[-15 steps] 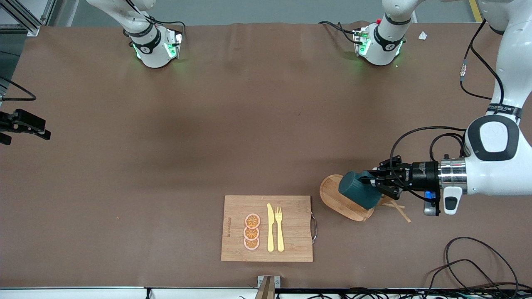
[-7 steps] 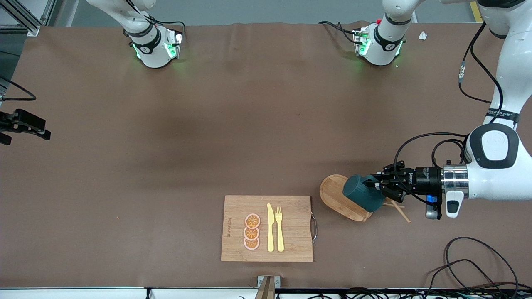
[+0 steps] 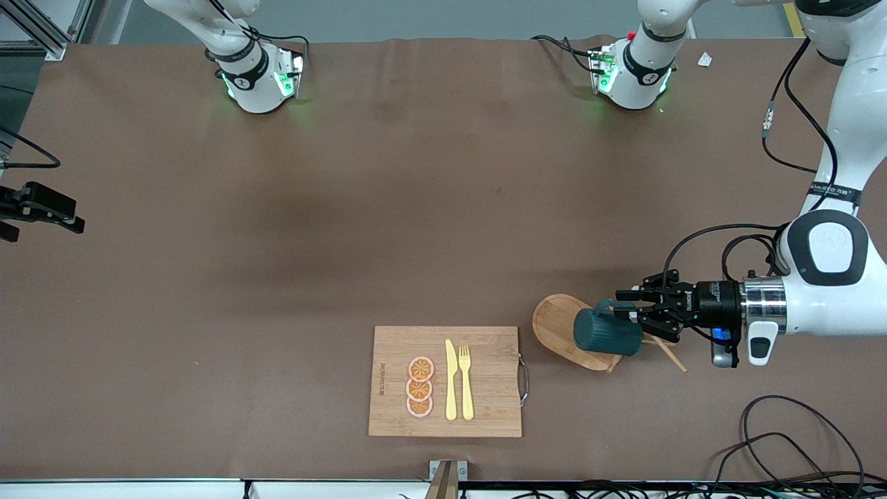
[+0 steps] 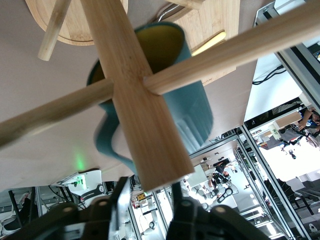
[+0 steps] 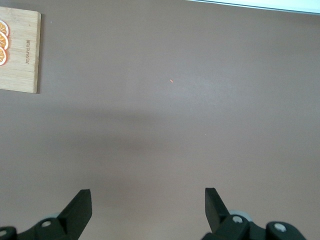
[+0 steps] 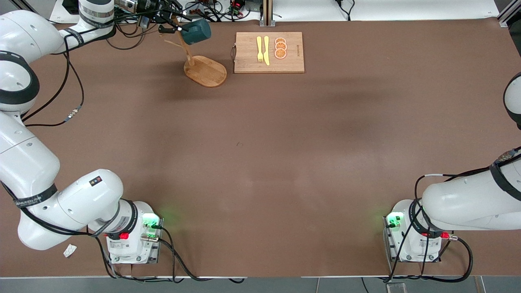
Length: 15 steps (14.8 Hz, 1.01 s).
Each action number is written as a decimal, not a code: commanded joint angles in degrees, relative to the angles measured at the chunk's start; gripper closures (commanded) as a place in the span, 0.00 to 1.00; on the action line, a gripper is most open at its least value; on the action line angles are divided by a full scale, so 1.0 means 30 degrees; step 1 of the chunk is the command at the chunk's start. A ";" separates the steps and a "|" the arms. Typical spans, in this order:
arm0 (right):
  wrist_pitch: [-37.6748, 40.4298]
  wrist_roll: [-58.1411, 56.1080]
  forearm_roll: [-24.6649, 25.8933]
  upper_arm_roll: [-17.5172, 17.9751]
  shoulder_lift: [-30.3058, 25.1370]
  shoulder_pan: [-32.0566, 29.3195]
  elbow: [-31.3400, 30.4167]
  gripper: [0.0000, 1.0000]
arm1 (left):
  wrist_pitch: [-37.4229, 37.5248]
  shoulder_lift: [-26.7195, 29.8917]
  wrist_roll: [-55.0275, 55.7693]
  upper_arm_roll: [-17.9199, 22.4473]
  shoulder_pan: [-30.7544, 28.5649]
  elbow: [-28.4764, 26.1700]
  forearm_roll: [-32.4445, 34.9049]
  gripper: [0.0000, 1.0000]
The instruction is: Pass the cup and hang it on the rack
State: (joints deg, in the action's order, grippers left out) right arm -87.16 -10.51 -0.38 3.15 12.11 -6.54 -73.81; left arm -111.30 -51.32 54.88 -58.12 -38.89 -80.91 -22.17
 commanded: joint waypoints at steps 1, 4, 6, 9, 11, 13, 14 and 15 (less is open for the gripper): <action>0.0049 -0.0216 -0.0109 0.0063 -0.0346 -0.0077 -0.0271 0.00 | 0.0098 0.0612 0.0602 -0.0078 -0.0045 0.0015 -0.0316 0.14; 0.0049 -0.0216 -0.0109 0.0063 -0.0346 -0.0077 -0.0271 0.00 | 0.0156 0.1810 0.1363 -0.0166 -0.0103 0.0016 -0.0228 0.00; 0.0049 -0.0245 -0.0109 0.0033 -0.0346 -0.0077 -0.0271 0.00 | 0.1001 0.3183 0.1630 -0.0138 -0.0278 0.0045 -0.0141 0.00; 0.0049 -0.0246 -0.0109 0.0033 -0.0346 -0.0107 -0.0271 0.00 | 0.2055 0.5762 0.1571 -0.0167 -0.0514 0.0015 0.1114 0.01; 0.0049 -0.0216 -0.0109 0.0033 -0.0346 -0.0107 -0.0271 0.00 | 0.3023 0.7024 0.1310 -0.0254 -0.0514 0.0045 0.2694 0.01; 0.0049 -0.0246 -0.0109 0.0033 -0.0346 -0.0107 -0.0271 0.00 | 0.3990 0.7671 0.0260 -0.0779 -0.0543 0.0132 0.4449 0.03; 0.0049 -0.0217 -0.0109 0.0033 -0.0346 -0.0078 -0.0271 0.00 | 0.4255 0.8022 -0.0356 -0.0985 -0.0543 0.0162 0.5446 0.03; 0.0049 -0.0216 -0.0138 0.0062 -0.0346 -0.0077 -0.0271 0.00 | 0.4403 0.8344 -0.1174 -0.1219 -0.0543 0.0133 0.6326 0.03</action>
State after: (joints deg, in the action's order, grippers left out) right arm -87.14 -10.52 -0.38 3.13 12.11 -6.54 -73.80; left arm -99.34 -28.86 55.40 -60.86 -39.81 -79.47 -7.48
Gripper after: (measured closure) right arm 0.000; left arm 0.022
